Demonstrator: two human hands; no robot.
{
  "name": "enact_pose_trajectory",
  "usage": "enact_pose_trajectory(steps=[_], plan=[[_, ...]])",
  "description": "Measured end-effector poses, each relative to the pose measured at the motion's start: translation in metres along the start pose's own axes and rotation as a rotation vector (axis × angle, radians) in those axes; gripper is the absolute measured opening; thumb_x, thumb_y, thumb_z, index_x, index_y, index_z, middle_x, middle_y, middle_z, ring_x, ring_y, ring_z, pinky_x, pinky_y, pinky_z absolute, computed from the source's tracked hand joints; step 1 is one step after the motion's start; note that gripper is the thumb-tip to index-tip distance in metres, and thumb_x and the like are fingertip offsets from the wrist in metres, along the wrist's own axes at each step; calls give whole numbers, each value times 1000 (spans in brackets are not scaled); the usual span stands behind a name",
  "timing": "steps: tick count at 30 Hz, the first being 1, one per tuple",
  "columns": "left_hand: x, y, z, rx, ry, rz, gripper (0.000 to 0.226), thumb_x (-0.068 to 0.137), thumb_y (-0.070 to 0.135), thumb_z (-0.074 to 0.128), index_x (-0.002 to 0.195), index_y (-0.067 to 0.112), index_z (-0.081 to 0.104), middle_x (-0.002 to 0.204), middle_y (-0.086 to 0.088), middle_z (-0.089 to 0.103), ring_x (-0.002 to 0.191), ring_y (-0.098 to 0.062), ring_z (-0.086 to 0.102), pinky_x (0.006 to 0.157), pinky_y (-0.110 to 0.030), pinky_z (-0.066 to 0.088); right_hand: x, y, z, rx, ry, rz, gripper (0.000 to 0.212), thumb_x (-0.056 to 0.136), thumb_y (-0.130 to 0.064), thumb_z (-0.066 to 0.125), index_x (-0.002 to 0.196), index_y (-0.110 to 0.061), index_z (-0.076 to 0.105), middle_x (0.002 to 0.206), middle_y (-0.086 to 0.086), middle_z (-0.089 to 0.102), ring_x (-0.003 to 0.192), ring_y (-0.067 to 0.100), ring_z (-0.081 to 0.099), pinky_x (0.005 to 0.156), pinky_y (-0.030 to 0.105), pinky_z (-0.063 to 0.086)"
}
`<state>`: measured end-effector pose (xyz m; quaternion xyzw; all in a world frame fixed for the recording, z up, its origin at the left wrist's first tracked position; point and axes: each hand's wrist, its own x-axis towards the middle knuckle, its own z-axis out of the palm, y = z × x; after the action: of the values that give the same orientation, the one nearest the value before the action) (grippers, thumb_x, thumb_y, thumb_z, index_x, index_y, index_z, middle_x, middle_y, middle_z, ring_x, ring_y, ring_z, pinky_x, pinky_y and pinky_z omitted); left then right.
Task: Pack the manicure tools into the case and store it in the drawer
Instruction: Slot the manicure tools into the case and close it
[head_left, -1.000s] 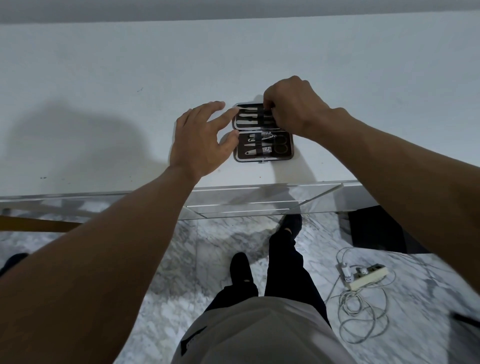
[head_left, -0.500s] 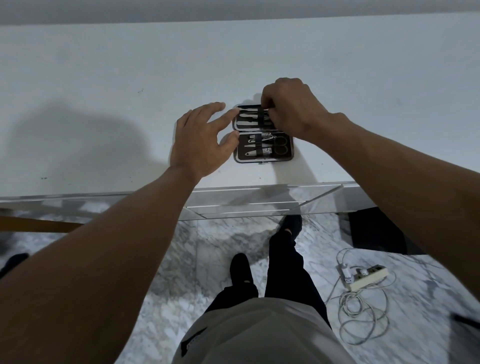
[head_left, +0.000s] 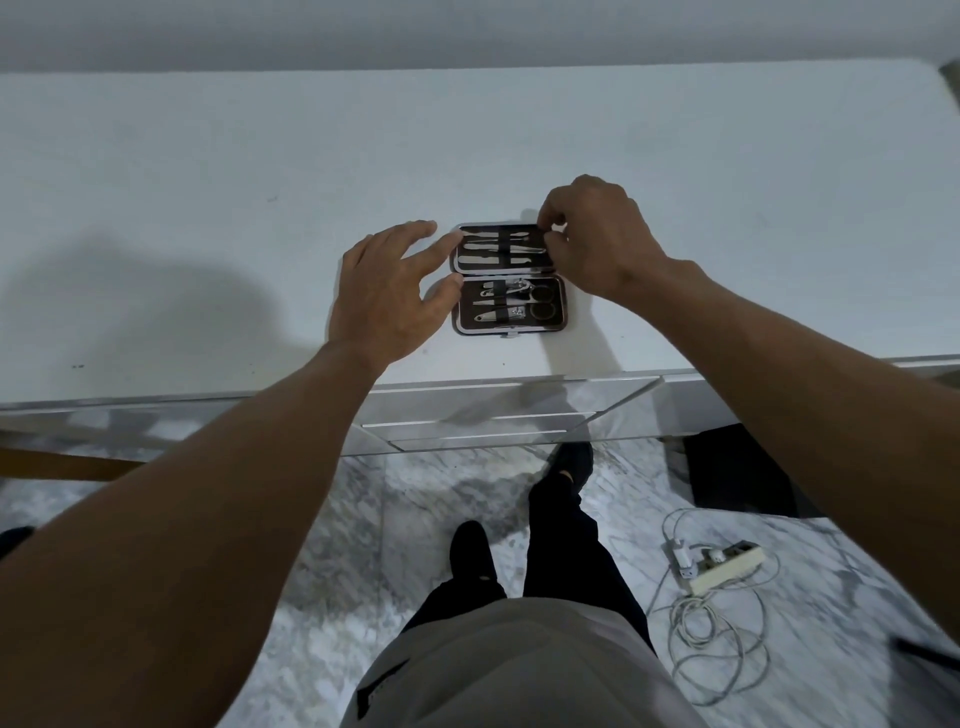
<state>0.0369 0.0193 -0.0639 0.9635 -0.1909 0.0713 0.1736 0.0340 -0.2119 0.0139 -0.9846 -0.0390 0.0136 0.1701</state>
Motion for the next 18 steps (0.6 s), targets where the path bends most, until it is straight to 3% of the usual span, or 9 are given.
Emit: enact_pose_trajectory(steps=[5,9,11,14,18], plan=[[-1,2,-3,-42,-47,-7,52,94,50,45,143,32,46,145,4,50,136,-16,42,114,-46,29,-15,-1,-3,129,-90,162,33,88,-17,57,118,-4,61,115,14,66,108,32,60,94,39,49],[-1,6,-10,-115,-107,-33,57,94,50,46,143,21,47,148,-1,47,139,-18,39,117,-49,24,-21,1,-8,260,-248,271,41,81,-14,63,115,8,57,104,20,70,93,36,68,86,48,56],[2,9,-17,-153,-157,-50,54,96,46,50,143,18,48,151,-2,43,141,-19,36,117,-47,20,-24,1,-11,320,-308,308,45,76,-6,64,116,12,55,104,24,69,94,40,68,86,53,56],[6,16,-29,-129,-239,-76,54,95,45,54,142,19,49,149,-4,44,139,-23,37,117,-42,27,-27,2,-13,343,-312,325,52,73,2,65,124,7,54,111,20,67,102,35,65,92,46,55],[14,31,-47,-240,-327,-210,47,93,38,59,131,10,59,127,-6,59,117,-23,55,96,-36,44,-28,0,-10,392,-300,318,48,76,-1,67,123,-1,59,108,19,66,93,27,59,79,33,48]])
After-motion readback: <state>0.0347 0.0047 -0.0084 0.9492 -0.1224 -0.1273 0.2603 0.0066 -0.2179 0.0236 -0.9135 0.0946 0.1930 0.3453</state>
